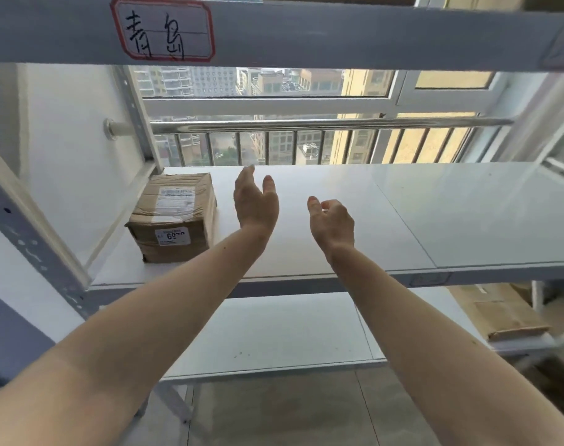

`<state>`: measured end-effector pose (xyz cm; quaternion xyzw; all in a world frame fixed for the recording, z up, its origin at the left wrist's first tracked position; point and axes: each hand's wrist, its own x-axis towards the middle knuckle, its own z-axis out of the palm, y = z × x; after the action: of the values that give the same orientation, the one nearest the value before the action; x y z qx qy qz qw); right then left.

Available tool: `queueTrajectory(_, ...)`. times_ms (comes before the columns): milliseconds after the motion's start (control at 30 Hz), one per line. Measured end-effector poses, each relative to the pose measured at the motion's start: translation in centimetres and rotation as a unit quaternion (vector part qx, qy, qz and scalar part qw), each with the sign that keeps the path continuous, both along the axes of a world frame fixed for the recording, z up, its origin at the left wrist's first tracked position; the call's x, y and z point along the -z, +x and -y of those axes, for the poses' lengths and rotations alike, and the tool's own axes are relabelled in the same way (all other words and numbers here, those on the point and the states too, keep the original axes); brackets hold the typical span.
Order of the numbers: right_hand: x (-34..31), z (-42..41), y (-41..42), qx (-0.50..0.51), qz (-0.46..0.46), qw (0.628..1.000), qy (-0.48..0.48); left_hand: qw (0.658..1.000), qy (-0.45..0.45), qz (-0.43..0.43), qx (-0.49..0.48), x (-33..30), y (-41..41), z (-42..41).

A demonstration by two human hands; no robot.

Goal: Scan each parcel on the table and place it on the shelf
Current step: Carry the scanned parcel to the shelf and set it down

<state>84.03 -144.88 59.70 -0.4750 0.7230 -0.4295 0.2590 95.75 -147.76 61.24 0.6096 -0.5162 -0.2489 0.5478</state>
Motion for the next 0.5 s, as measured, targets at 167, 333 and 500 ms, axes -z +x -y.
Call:
queueTrajectory(167,-0.3,-2.5,-7.4,0.070,0.010,0.997,-0.007,0.996,0.026,-0.025,0.077,-0.1,-7.7,-0.8)
queueTrajectory(333,-0.7,-6.7,-16.7,0.138,0.000,0.990,-0.017,0.986,0.050,-0.058,0.151,-0.4,-17.9,-3.6)
queueTrajectory(500,-1.0,-12.4,-27.4,0.211,-0.016,0.977,-0.021,0.971,0.061,-0.066,0.223,-0.4,-29.4,-8.0)
